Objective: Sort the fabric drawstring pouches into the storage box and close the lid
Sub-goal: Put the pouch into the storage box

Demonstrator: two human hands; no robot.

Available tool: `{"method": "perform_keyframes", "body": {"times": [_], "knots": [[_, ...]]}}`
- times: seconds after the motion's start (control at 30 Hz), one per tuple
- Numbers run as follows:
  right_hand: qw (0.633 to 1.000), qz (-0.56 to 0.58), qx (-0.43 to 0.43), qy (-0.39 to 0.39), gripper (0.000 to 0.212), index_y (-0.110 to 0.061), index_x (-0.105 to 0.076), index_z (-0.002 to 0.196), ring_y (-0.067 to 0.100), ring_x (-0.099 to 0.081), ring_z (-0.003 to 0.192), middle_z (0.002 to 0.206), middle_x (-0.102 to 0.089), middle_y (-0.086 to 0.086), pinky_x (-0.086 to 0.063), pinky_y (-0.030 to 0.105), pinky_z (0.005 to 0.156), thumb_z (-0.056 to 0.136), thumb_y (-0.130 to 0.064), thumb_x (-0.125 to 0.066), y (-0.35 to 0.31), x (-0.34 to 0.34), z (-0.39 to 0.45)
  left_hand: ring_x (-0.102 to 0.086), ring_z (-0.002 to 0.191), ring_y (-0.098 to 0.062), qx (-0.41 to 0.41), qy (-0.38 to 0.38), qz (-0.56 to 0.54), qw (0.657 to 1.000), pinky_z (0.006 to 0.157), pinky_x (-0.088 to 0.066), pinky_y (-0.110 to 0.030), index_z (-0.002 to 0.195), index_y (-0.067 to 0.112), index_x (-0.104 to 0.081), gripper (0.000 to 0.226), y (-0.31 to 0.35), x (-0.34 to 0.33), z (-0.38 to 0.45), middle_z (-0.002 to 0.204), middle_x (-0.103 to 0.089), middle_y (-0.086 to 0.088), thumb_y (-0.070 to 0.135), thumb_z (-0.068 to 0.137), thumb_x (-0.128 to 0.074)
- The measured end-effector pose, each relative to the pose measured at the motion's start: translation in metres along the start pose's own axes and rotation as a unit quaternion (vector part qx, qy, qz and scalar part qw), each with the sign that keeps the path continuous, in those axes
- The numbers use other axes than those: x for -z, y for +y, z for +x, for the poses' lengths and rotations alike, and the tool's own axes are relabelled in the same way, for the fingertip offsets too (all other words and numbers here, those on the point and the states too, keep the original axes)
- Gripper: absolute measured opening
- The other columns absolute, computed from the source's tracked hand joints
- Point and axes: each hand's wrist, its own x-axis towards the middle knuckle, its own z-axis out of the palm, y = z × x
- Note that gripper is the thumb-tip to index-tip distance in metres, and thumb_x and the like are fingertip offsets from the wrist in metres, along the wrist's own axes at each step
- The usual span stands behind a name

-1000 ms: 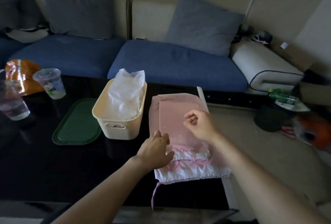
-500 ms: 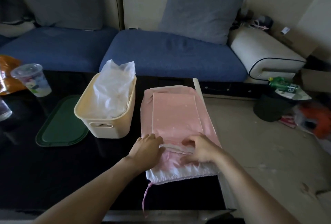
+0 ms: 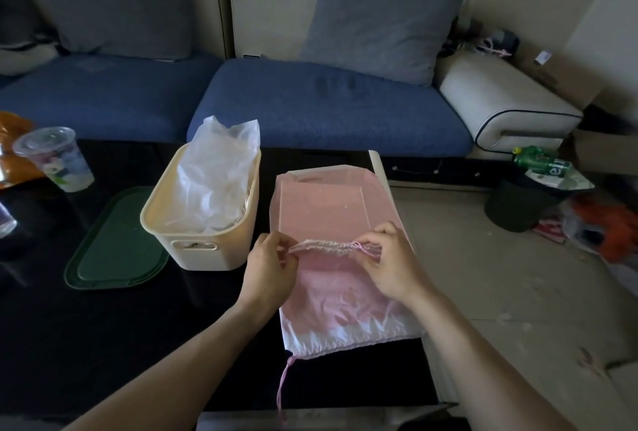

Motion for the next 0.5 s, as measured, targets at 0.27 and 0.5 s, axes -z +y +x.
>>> {"method": "perform_keyframes", "body": {"times": [0.27,0.5], "knots": [[0.995,-0.007,-0.044,0.091,0.020,-0.012,-0.078,0.099,0.018,-0.063,0.088,0.093,-0.062,0.002,-0.041,0.007,0.080,0.080,-0.013,-0.083,0.021,0.024,0.001,-0.044,0.059,-0.016,0.072,-0.097,-0.080,0.989,0.055,-0.036,-0.028,0.056,0.015,-0.051,0.032,0.007,0.007,0.002,0.056,-0.051,0.003,-0.001,0.083,-0.045],[0.980,0.032,-0.163,0.110,0.020,-0.015,-0.078,0.096,0.009,-0.065,0.082,0.092,-0.074,-0.003,-0.043,0.006,0.064,0.077,-0.015,-0.085,0.035,0.025,0.000,-0.025,0.047,-0.013,0.049,-0.143,-0.225,0.963,0.044,-0.020,-0.023,0.042,0.017,-0.040,0.018,0.026,0.018,-0.006,0.045,-0.031,0.000,0.012,0.058,-0.047]]}}
